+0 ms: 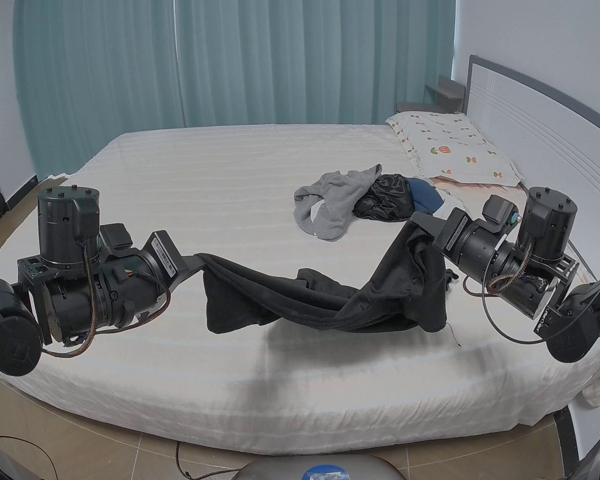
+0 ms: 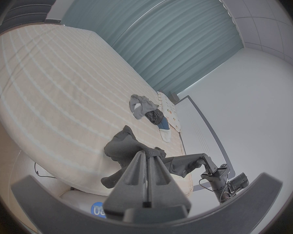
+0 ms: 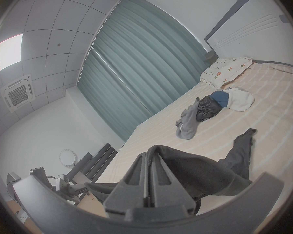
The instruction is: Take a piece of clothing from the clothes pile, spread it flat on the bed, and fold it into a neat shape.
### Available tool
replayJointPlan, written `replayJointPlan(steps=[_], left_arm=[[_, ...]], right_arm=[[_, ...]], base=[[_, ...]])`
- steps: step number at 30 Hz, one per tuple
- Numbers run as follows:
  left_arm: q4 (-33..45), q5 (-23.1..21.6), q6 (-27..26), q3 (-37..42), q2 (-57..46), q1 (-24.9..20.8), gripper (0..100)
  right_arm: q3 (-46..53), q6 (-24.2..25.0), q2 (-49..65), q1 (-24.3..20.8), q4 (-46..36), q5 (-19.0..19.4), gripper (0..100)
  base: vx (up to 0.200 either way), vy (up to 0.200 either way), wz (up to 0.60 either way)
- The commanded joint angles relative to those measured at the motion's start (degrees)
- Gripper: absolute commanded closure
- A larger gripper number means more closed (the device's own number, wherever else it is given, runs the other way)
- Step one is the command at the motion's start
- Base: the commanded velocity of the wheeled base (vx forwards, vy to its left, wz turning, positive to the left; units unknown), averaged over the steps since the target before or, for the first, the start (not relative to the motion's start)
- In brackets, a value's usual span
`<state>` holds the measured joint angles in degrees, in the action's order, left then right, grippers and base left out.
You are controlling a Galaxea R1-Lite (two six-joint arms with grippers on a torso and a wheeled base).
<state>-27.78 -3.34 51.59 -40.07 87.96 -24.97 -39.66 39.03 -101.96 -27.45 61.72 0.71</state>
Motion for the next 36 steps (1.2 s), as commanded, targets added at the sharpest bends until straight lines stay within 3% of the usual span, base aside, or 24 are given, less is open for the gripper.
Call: replayJointPlan(steps=[1, 36], left_arm=[[-0.08, 0.00, 0.00, -0.01, -0.42, 0.18, 100], [-0.08, -0.88, -0.09, -0.36, -1.56, 1.68, 100]], right_arm=[[-0.25, 0.16, 0.10, 0.12, 0.07, 0.00, 100], [0.11, 0.16, 1.85, -0.06, -0.02, 0.52, 100]], base=[[0.000, 0.200, 0.00], [0.000, 0.200, 0.00]])
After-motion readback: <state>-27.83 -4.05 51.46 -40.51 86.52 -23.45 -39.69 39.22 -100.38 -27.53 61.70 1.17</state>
